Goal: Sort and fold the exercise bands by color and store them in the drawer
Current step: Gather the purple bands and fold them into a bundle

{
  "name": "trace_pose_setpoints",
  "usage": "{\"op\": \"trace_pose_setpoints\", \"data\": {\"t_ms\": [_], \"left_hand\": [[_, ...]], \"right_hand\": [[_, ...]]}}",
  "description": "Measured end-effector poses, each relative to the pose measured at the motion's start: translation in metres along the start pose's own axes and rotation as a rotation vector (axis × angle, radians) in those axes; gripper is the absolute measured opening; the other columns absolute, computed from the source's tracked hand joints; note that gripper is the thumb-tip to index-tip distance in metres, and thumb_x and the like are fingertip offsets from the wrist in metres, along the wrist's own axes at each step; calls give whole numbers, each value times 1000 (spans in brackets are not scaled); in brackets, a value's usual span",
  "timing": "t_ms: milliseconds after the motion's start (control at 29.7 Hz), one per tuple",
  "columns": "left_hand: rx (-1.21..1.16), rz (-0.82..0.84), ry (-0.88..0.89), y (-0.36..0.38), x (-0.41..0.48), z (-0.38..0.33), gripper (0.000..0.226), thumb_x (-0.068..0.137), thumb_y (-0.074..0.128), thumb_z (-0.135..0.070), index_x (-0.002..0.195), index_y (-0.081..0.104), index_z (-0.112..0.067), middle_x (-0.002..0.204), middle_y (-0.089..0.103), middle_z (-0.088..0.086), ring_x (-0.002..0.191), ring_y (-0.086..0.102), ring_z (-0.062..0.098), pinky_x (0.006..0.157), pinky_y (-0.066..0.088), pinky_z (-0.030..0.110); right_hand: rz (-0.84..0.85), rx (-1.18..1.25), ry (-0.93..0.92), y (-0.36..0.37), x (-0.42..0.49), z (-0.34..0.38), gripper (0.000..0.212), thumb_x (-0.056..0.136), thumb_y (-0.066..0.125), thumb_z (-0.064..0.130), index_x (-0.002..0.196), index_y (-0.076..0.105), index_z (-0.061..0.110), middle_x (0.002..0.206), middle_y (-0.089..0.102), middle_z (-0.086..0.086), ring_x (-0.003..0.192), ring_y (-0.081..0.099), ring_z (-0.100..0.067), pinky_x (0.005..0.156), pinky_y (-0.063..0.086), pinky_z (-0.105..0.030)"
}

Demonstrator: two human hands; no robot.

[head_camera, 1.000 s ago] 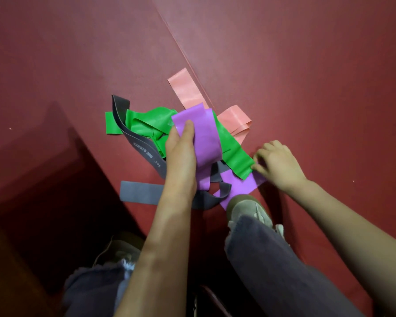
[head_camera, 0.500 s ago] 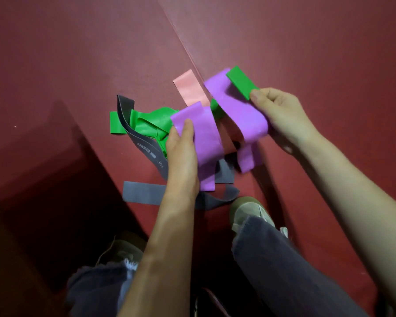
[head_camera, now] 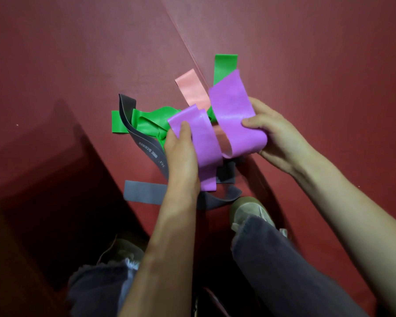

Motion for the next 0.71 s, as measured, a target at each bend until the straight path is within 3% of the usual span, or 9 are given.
{"op": "trace_pose_setpoints", "data": {"t_ms": [101,235,303,336,404,471,572,639,706], "left_hand": [[35,-46,6,-1,0,-1,33,96,40,-20,123,51,-7,119,60,8,102,60,21,94,48,37],[0,-159,51,-8,4,-4,24,96,41,-20,109,57,-10,105,64,9,101,61,25,96,47,41],[-28,-153,34,-7,3,-6,25,97,37,-24,106,56,-12,98,62,5,94,59,21,89,48,36],[-43,-135,4,-6,4,-5,30,98,34,-28,109,57,-12,103,63,6,99,59,21,93,47,37],[-62,-108,-59,-3,6,-3,42,98,29,-37,118,55,-11,120,61,9,111,57,24,102,43,42],[-100,-103,-103,-2,7,-5,51,96,26,-47,118,55,-12,125,59,10,115,56,26,103,42,44],[-186,-68,-139,-2,8,-6,66,84,28,-67,113,58,-16,125,60,9,114,57,26,103,42,45],[-155,-26,-131,-1,5,-7,87,64,37,-83,119,58,-19,126,59,7,116,56,27,102,42,47],[-54,10,-88,-2,2,-8,84,59,49,-81,118,59,-21,123,61,3,112,58,22,98,45,41]], "right_hand": [[55,-117,-16,10,-3,2,41,66,50,5,101,59,23,83,71,9,73,62,-7,67,49,-17],[222,-235,53,26,-8,-5,38,70,52,6,104,53,24,74,72,5,64,64,-7,65,52,-18],[262,-350,98,34,-9,-11,39,73,52,11,110,48,24,77,70,-17,62,59,-21,58,48,-27],[255,-420,97,36,-9,-12,42,75,51,13,115,44,25,82,63,-34,61,53,-26,55,43,-30],[231,-501,64,41,-5,-14,48,78,49,15,124,36,21,92,56,-42,62,50,-32,57,41,-35],[211,-582,40,41,-2,-15,56,81,50,13,133,30,19,87,56,-40,62,52,-43,62,44,-39],[170,-686,11,37,-1,-16,63,90,49,4,141,19,25,61,38,-14,44,38,-14,48,35,-19],[165,-716,20,35,0,-19,67,89,49,9,143,14,29,69,37,-9,55,35,-17,56,33,-24],[154,-733,33,36,1,-21,70,88,50,9,145,12,26,75,42,-4,66,41,-11,74,38,-31]]}}
Point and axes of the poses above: each hand's wrist, its own x-axis towards the middle knuckle, its own y-axis out of the palm, z = x × y, the point moved 3 cm from there along x, towards the middle knuckle
